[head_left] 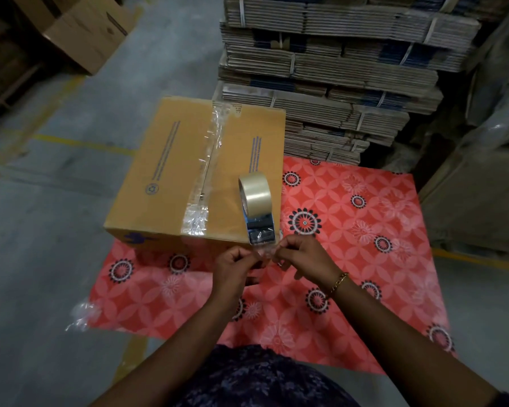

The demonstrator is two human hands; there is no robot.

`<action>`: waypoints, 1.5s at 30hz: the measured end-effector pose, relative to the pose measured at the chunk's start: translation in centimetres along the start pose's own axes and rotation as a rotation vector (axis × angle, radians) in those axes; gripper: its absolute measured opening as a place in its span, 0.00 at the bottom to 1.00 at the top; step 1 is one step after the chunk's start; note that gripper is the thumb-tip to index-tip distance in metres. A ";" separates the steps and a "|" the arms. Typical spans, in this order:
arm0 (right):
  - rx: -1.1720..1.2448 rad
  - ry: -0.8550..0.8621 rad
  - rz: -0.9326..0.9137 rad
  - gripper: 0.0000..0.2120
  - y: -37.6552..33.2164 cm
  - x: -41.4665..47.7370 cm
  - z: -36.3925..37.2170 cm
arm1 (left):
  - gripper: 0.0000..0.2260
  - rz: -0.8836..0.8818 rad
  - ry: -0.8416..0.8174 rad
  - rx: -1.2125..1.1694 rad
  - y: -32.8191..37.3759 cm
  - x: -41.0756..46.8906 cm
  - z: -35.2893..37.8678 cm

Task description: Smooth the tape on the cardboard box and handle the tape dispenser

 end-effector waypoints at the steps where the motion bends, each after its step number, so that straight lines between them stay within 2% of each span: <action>1: 0.009 0.006 0.014 0.05 -0.1 0.0 0.1 | 0.10 -0.008 0.011 -0.006 0.0 0.0 0.2; 6: 0.078 0.122 -0.009 0.04 0.0 -0.4 0.8 | 0.11 -0.037 0.055 -0.002 -0.2 0.2 0.9; 8: 0.207 0.198 0.002 0.10 0.6 -0.7 1.0 | 0.11 -0.045 0.064 -0.008 -0.2 0.3 1.0; 10: 0.278 0.227 0.038 0.11 1.0 -1.2 0.9 | 0.11 -0.053 0.057 -0.015 -0.2 0.3 1.0; 11: 0.269 0.192 0.059 0.10 1.1 -1.4 1.0 | 0.11 -0.056 0.047 -0.016 -0.2 0.3 1.0; 13: 0.255 0.028 0.130 0.15 1.2 -1.8 1.8 | 0.11 -0.058 0.022 -0.019 -0.2 0.2 1.0; 15: 0.339 -0.110 0.201 0.17 1.1 -1.7 2.8 | 0.11 -0.060 0.002 -0.025 -0.1 0.2 1.0; 18: 0.415 -0.086 0.172 0.11 1.0 -1.1 3.4 | 0.12 -0.066 0.010 -0.015 -0.1 0.3 0.9; 23: 0.288 0.081 -0.037 0.11 1.1 -1.0 3.2 | 0.12 -0.100 0.031 0.026 -0.2 0.6 1.0; 28: 0.308 0.084 -0.080 0.10 1.5 -0.8 3.2 | 0.12 -0.166 0.003 0.023 0.0 1.0 0.9; 32: 0.115 0.210 -0.178 0.10 2.3 -0.4 3.5 | 0.14 -0.205 -0.018 0.004 -0.3 1.2 0.6; 45: -0.082 0.377 -0.214 0.10 2.5 -0.2 3.7 | 0.16 -0.225 -0.033 0.006 0.0 0.9 0.5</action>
Point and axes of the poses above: each hand's wrist, its own x-axis towards the middle knuckle, its own z-axis out of the palm, y = z × x, the point moved 2 cm from there along x, towards the middle knuckle, and after that the axes turned 12 degrees about z, right-handed, at the moved point
